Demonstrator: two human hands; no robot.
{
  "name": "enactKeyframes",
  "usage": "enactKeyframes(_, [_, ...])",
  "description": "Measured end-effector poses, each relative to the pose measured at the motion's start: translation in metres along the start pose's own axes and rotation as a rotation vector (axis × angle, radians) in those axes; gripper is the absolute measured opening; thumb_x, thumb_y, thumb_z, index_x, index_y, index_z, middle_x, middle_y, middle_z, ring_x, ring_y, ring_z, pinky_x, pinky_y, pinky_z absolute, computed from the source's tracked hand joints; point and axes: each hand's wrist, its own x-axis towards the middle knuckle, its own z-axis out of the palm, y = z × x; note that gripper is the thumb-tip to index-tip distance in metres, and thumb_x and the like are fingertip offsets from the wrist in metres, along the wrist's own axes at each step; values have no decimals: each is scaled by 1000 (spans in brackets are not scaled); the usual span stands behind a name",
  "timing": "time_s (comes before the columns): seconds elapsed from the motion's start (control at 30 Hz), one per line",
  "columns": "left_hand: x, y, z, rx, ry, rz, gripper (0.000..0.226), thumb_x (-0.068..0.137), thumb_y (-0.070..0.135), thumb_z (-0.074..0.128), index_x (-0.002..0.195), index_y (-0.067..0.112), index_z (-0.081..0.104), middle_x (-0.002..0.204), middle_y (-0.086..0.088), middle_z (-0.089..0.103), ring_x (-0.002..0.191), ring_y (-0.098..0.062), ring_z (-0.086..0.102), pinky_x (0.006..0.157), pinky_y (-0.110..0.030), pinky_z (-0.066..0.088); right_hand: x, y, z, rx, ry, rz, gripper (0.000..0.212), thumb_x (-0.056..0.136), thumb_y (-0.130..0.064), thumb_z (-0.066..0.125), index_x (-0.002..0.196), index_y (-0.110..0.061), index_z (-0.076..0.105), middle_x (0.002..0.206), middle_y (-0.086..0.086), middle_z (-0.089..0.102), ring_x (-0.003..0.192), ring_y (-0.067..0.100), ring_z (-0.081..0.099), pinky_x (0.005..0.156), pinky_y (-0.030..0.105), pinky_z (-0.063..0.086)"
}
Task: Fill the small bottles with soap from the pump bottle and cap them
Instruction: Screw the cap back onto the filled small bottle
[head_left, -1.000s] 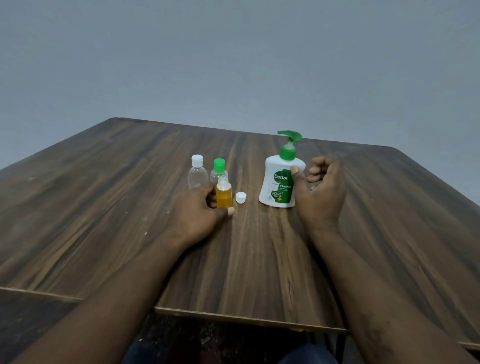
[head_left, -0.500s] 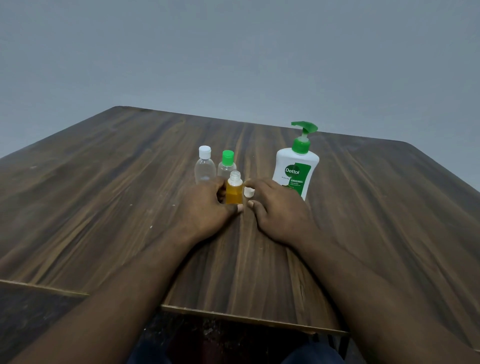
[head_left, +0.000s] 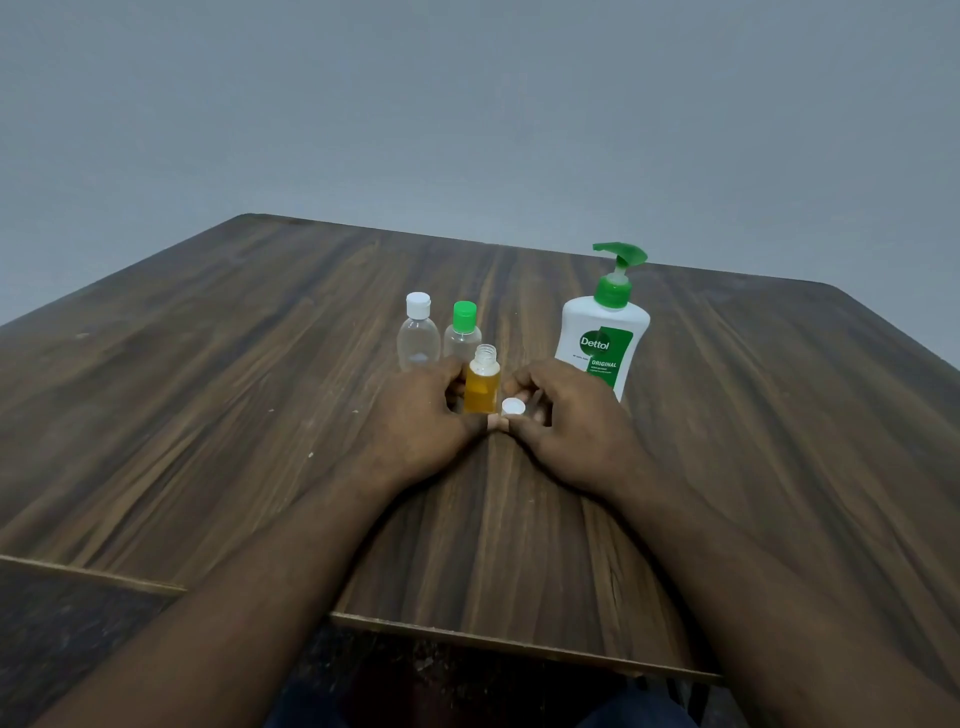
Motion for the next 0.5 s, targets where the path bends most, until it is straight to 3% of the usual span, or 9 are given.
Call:
enactKeyframes(0.1, [0, -1, 0, 17, -24, 7, 42, 76, 41, 87, 112, 35, 68, 93, 18, 68, 89, 1, 62, 73, -23, 45, 3, -2, -4, 110, 98, 19, 17, 82, -17, 78, 99, -21, 74, 94, -10, 68, 88, 6, 61, 76, 26, 51])
enactKeyframes(0.23, [-1, 2, -2, 60, -58, 46, 44, 76, 45, 86, 115, 34, 70, 94, 18, 68, 88, 1, 61, 77, -29, 50, 5, -10, -10, 318, 201, -13, 31, 85, 2, 72, 108, -17, 78, 105, -10, 73, 99, 6, 68, 80, 21, 56])
enactKeyframes(0.37, [-2, 2, -3, 78, -100, 75, 39, 78, 49, 83, 110, 33, 68, 91, 18, 66, 86, 1, 60, 74, -29, 50, 5, -16, -11, 646, 198, 56, 32, 89, -1, 77, 117, -14, 70, 111, -6, 78, 109, 11, 72, 91, 34, 60])
enactKeyframes(0.5, [-2, 4, -3, 70, -153, 140, 31, 81, 49, 81, 103, 37, 62, 91, 21, 62, 86, 3, 58, 70, -22, 42, 5, -16, -14, 819, 190, 92, 24, 88, 0, 78, 104, -15, 69, 112, 1, 79, 108, 19, 75, 93, 43, 61])
